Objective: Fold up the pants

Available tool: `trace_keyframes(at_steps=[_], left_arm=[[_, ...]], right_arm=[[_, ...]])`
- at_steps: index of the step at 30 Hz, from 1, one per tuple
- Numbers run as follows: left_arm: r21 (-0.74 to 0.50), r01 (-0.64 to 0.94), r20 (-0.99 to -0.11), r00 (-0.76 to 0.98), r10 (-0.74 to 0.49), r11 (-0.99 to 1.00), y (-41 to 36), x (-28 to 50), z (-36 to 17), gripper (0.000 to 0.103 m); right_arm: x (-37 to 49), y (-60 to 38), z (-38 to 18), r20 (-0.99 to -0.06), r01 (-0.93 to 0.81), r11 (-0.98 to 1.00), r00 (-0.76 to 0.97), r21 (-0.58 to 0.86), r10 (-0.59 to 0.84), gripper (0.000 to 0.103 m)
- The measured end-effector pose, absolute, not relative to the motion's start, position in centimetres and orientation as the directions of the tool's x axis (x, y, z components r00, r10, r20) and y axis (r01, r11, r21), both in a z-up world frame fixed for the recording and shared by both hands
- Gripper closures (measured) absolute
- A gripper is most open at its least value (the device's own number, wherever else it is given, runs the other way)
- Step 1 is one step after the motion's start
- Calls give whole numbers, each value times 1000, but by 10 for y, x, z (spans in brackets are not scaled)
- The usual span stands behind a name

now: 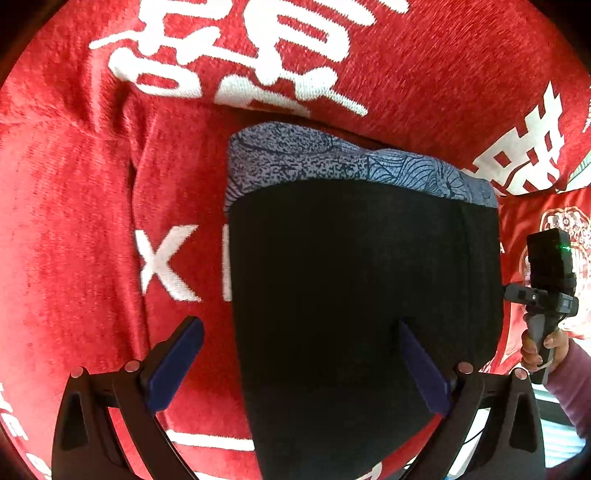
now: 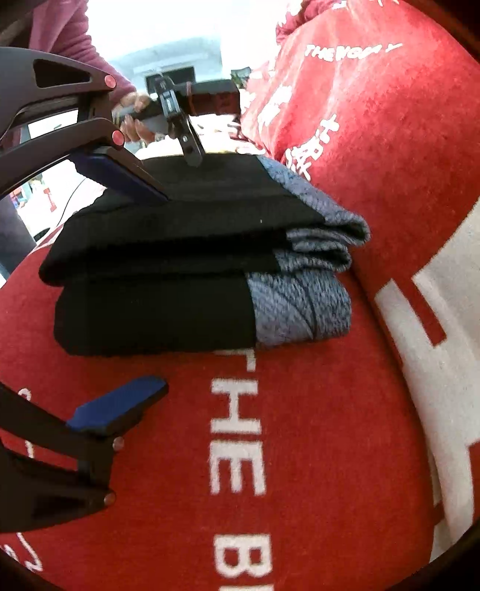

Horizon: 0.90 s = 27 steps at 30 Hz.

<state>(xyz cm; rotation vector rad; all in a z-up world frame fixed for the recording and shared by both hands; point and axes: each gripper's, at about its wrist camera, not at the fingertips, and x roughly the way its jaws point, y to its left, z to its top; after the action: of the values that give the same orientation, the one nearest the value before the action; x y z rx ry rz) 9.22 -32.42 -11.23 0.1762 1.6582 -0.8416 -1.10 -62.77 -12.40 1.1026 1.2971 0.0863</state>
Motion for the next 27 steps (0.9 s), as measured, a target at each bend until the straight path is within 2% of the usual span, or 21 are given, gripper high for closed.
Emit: trace_keyframes(at_steps=[10,12,13,14,16,17,18,27], left_arm=[[-470,506,-882,-309,-357,723,-353,88,-132,0],[-454,503,-891,-273,-363,735,-354,83,-128,2],[-461,508,-887,-261,-380,727,-356,79,-122,14],[-457,515,-889,-246,-385,725,-358,75,-117,17],[-439,548,-896,-213,-389,712,-362,66,-100,33],[-430,560,-900,-201,-387,709,-362,63,-93,36],[-419,572,-904,-190,-383,705,-363,58,-84,40],[-381,528,-917,-114,-382,759,-305,23,-28,40]], right_arm=[[14,-623,-135,-657,450,495,355,743,665,10],[14,-624,-137,-677,483,493,356,724,644,25],[12,-625,-136,-680,494,489,355,719,641,36],[9,-625,-134,-673,503,472,364,724,645,46],[4,-628,-128,-655,515,436,393,738,646,58],[2,-628,-124,-643,510,422,406,749,650,63],[0,-627,-116,-624,495,409,421,766,659,64],[-37,-582,-65,-518,444,313,478,839,710,65]])
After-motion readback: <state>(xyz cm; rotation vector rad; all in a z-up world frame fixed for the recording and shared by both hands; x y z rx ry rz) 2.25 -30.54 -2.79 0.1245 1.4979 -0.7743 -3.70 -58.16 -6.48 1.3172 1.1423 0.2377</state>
